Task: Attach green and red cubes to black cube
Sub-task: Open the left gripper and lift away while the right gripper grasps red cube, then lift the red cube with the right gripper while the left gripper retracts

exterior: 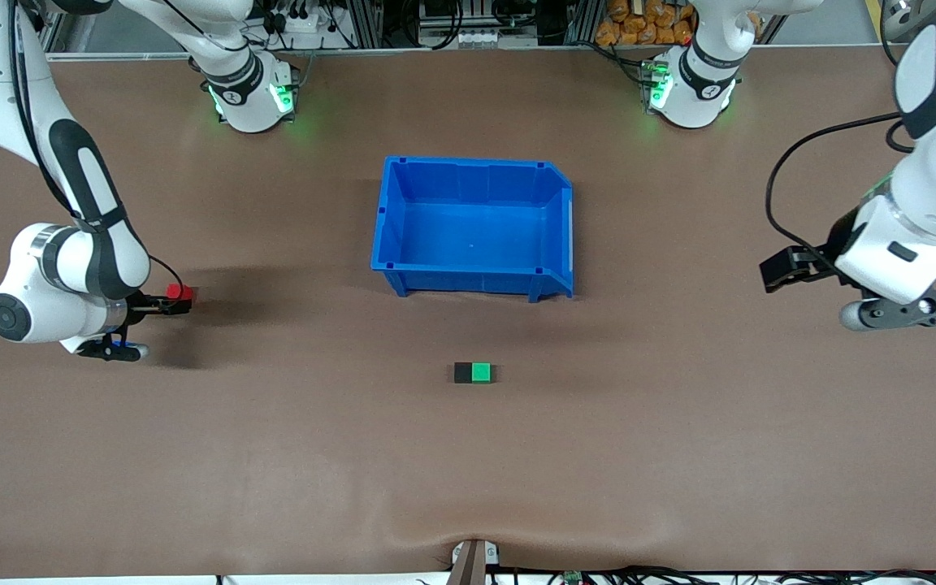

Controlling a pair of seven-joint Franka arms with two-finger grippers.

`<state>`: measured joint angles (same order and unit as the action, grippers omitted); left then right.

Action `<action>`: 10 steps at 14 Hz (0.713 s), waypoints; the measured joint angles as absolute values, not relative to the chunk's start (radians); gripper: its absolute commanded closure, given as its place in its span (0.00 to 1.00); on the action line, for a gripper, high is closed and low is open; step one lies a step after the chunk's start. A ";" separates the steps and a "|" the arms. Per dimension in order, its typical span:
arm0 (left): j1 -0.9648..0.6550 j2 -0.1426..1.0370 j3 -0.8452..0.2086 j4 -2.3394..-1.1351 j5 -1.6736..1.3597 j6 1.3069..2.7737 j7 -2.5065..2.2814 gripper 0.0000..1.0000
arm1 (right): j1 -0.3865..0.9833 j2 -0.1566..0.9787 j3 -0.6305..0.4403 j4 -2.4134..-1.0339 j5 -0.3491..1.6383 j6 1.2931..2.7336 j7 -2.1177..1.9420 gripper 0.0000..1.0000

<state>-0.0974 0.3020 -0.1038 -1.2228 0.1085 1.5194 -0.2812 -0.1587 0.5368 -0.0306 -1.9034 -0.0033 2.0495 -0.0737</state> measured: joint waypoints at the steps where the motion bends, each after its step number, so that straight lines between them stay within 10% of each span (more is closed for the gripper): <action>1: -0.076 0.297 -0.104 -1.224 0.103 1.514 -0.272 0.00 | -0.159 0.537 -0.030 -1.904 -0.003 2.052 -0.074 0.21; 10: 0.000 0.065 -0.100 -1.403 0.091 1.449 -0.199 0.00 | -0.159 0.543 -0.031 -1.918 -0.003 2.077 -0.074 0.30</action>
<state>0.0001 0.0648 -0.0995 -1.4026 0.0906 1.4490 -0.1986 -0.1589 0.5428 -0.0309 -1.9181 -0.0033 2.0774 -0.0737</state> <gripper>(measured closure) 0.000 0.273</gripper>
